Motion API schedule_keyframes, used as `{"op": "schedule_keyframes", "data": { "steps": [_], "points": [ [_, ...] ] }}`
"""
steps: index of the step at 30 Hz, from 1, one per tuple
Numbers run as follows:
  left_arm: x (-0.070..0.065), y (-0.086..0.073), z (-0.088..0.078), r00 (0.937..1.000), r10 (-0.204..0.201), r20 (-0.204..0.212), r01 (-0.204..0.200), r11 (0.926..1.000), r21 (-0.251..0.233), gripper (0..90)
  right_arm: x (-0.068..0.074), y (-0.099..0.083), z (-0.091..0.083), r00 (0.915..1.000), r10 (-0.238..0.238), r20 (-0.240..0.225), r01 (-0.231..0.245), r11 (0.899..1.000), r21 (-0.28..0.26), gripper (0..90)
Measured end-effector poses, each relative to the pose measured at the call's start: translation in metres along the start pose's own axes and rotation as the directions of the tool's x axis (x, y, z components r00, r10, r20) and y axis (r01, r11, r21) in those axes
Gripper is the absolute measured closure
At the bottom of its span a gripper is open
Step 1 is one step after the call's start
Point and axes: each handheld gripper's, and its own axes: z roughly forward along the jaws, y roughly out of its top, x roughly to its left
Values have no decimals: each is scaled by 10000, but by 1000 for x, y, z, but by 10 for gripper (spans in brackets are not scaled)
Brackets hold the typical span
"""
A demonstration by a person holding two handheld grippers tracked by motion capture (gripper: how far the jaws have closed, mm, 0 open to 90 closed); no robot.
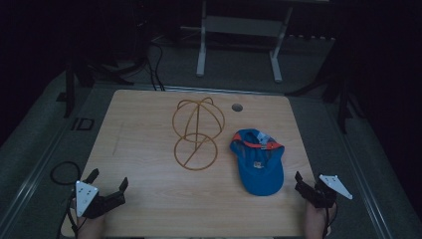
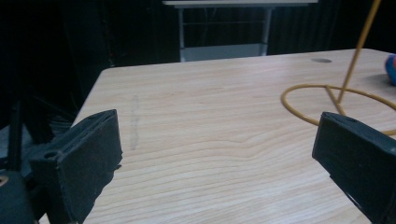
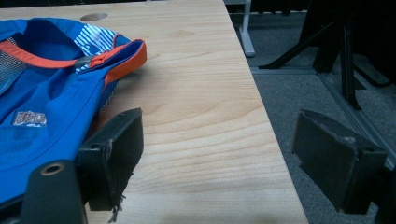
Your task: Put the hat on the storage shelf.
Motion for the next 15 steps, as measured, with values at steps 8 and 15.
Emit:
{"op": "schedule_keyframes", "data": {
  "steps": [8, 15],
  "points": [
    [-7, 1, 2, 9991, 151, 403, -152, 9999, 13, 19, 2, 1, 2, 9989, -57, -461, 69, 9996, 258, 160],
    [-12, 5, 2, 9977, 327, 589, -340, 9992, 215, 19, 4, 8, 6, 9927, -373, -1149, 461, 9961, 752, 159]
  ]
}}
